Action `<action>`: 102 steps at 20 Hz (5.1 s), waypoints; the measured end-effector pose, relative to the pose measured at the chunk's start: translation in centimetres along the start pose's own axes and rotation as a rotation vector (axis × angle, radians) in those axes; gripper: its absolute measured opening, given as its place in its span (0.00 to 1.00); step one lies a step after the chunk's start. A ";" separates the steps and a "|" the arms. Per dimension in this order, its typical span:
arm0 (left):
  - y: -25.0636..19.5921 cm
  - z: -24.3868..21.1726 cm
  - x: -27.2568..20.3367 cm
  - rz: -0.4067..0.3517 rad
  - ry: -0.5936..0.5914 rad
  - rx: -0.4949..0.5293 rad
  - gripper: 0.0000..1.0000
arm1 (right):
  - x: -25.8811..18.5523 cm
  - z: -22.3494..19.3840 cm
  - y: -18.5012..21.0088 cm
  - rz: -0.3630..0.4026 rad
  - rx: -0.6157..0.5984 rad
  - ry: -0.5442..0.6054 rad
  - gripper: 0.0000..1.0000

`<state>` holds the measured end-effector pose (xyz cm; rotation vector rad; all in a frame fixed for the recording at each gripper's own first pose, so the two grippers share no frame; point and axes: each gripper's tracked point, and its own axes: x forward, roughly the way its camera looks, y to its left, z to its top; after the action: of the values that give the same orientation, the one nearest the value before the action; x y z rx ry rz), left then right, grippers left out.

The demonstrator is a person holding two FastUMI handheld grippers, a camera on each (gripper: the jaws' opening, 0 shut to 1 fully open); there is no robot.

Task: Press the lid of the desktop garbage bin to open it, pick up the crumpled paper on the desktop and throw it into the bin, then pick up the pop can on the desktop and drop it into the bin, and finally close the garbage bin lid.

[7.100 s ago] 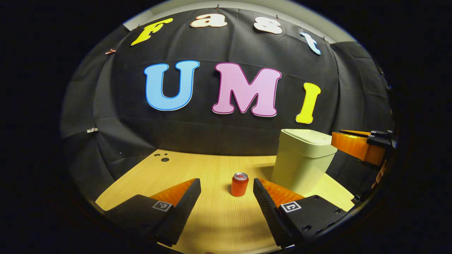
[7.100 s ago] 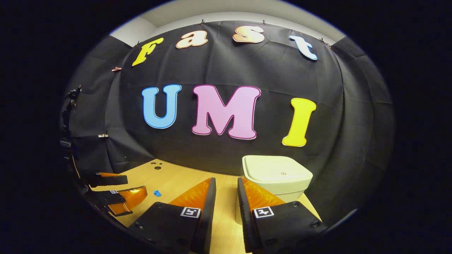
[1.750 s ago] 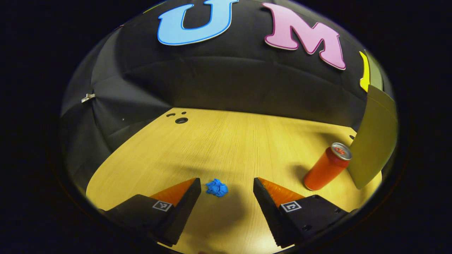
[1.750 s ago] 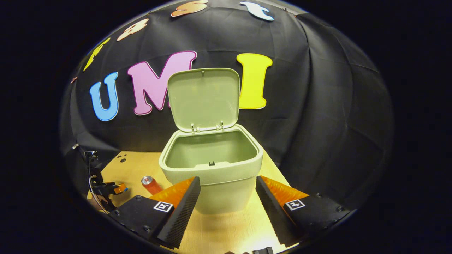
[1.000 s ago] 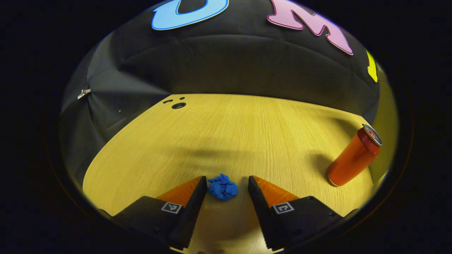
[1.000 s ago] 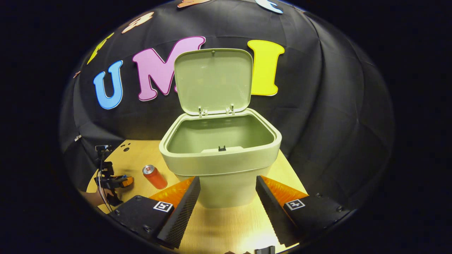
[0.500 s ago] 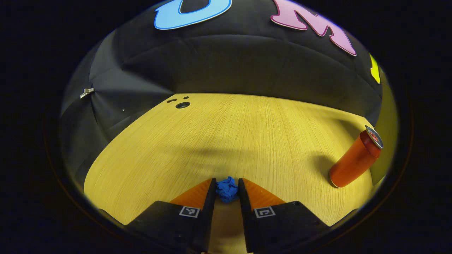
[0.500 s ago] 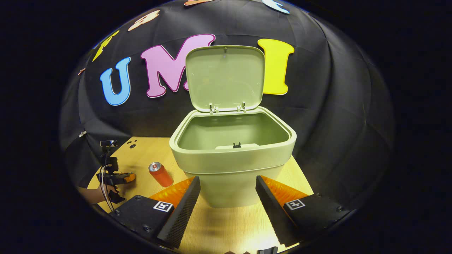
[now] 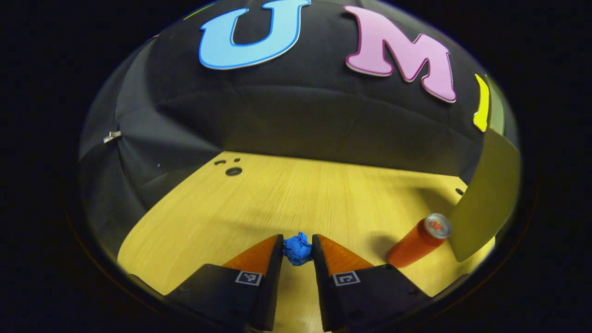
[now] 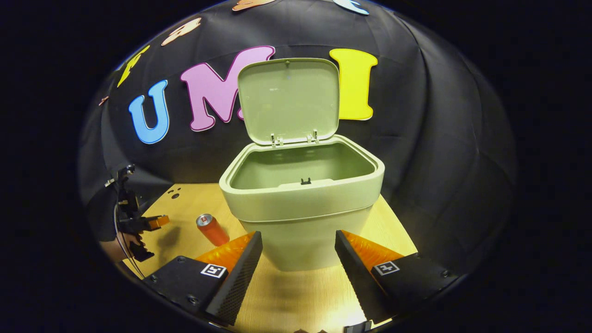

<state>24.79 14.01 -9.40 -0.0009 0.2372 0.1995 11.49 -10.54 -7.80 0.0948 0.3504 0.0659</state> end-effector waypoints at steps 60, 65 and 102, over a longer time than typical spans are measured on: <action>-10.0 7.5 -18.4 -0.306 -0.249 0.105 0.96 | -0.6 -7.8 13.1 0.217 -0.144 0.045 0.99; -1.8 1.4 -20.4 -0.128 -0.140 0.032 0.96 | 3.7 -9.2 18.4 0.292 -0.231 0.017 0.99; 3.5 -4.8 -24.1 0.118 0.000 -0.145 0.96 | 21.7 -13.2 26.8 0.323 -0.342 0.050 0.83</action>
<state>0.05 12.60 -8.37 -0.1311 0.2222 0.3341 25.99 18.94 -24.72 -0.1902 0.3672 0.4471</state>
